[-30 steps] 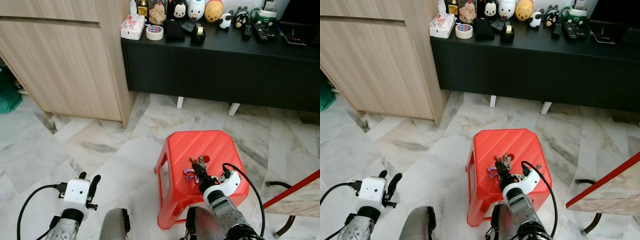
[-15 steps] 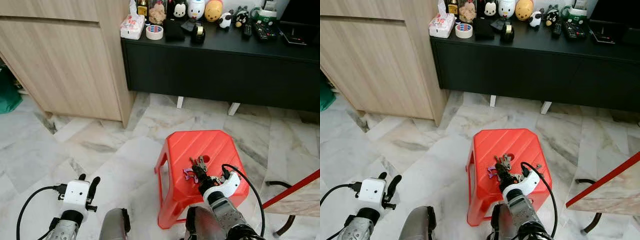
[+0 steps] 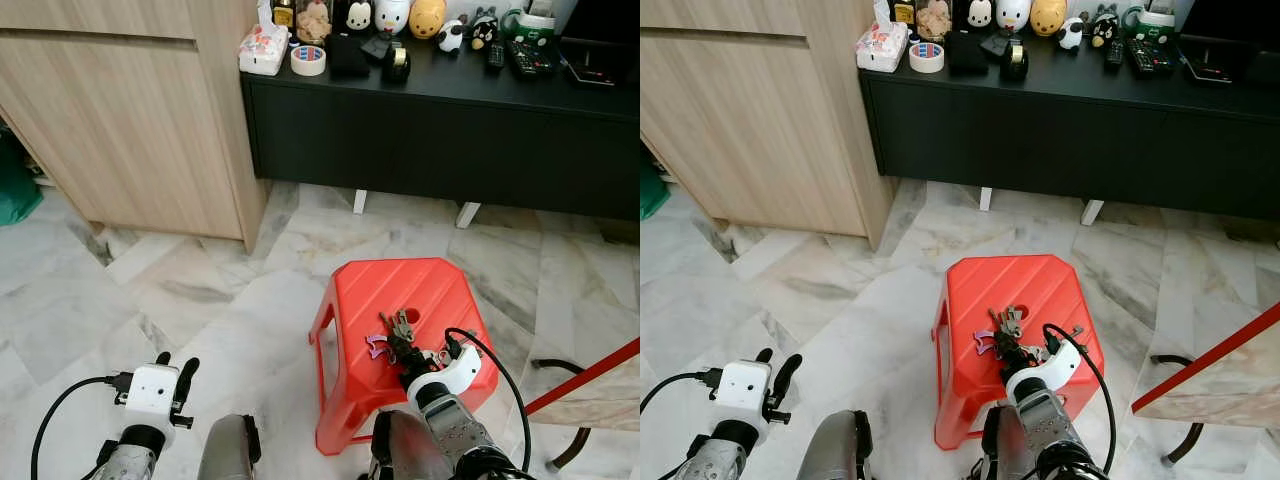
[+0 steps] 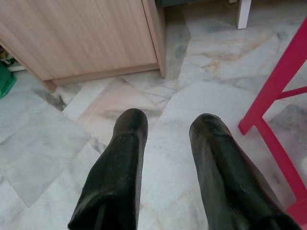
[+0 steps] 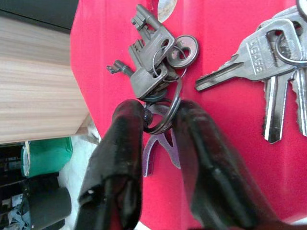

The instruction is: Hang keys on a hook

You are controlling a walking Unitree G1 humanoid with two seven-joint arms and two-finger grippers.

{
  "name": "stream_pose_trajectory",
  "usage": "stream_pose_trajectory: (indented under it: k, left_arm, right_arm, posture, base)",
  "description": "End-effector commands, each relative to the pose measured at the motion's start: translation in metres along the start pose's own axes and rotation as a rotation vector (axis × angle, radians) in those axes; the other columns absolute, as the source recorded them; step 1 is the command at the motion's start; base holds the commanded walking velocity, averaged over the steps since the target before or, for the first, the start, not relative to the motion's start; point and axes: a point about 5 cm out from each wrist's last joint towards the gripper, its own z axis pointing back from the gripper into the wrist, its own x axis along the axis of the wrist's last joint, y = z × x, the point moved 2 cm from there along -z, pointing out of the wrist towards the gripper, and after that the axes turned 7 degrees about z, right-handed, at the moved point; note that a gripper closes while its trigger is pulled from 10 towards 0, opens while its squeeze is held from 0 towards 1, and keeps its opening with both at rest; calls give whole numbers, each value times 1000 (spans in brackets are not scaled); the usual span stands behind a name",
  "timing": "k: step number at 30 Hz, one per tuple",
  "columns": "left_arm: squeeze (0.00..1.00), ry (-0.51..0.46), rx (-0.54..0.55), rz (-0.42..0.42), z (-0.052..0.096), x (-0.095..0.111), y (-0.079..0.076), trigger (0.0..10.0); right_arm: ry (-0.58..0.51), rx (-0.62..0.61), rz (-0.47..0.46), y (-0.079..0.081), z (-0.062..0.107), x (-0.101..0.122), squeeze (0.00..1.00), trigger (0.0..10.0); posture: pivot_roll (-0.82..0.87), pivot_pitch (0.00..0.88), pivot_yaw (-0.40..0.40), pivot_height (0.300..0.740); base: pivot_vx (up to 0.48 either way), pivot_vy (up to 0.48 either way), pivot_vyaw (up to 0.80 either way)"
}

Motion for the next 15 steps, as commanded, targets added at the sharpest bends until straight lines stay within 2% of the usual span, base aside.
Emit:
stream_pose_trajectory:
  k: [1,12,15]
  left_arm:
    - [0,7,4,-7,3,-1,2,10000]
    - [0,11,6,-8,3,-2,2,10000]
    - [0,12,6,-11,0,-2,2,10000]
  right_arm:
    - [7,-30,-15,-7,3,-3,0,0]
    - [-18,-26,-6,-6,2,2,0,0]
    - [-18,-8,43,-1,0,4,0,0]
  posture:
    - [139,177,-68,604]
    - [142,169,-65,604]
    - [137,159,-67,604]
  base:
    - [0,0,0]
    - [0,0,0]
    - [0,0,0]
